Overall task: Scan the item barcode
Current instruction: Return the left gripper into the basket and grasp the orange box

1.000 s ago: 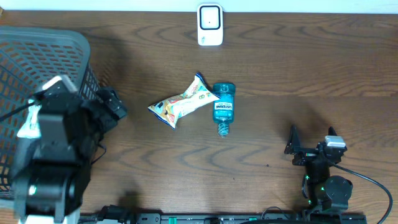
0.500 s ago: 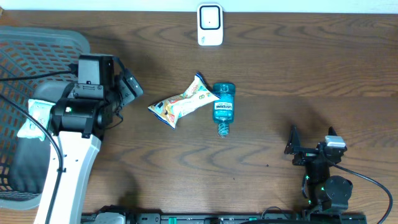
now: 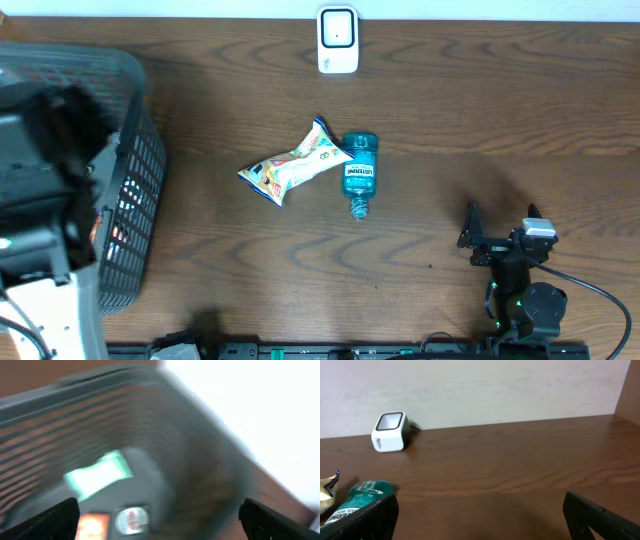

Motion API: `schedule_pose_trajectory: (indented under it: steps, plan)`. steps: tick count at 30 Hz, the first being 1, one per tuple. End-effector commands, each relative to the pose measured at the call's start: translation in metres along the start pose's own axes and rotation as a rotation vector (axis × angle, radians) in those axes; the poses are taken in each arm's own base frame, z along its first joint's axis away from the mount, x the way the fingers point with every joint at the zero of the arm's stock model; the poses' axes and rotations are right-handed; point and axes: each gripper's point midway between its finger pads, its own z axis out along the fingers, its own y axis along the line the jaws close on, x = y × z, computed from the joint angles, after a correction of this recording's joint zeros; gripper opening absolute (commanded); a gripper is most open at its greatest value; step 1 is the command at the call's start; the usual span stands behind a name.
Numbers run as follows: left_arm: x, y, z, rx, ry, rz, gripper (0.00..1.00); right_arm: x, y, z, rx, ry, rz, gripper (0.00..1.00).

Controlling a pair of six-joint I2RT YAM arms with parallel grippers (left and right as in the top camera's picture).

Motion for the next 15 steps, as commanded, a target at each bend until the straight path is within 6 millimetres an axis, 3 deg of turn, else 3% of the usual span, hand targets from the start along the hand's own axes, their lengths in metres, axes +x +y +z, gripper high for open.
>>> schedule_pose_trajectory:
  steps: [1,5,8,15]
  plan:
    - [0.018,0.055,0.036,-0.174,0.152,-0.136,0.98,0.001,0.001,0.000,-0.003,0.001,0.005,0.99]
    - [0.055,0.095,0.058,-0.295,0.360,-0.250,0.98,0.001,0.001,0.000,-0.003,0.001,0.005,0.99]
    - [0.095,0.126,0.069,-0.455,0.536,-0.367,0.98,0.001,0.001,0.000,-0.003,0.001,0.005,0.99]
    - [0.183,0.139,0.093,-0.646,0.761,-0.653,0.98,0.001,0.001,0.000,-0.003,0.002,0.005,0.99]
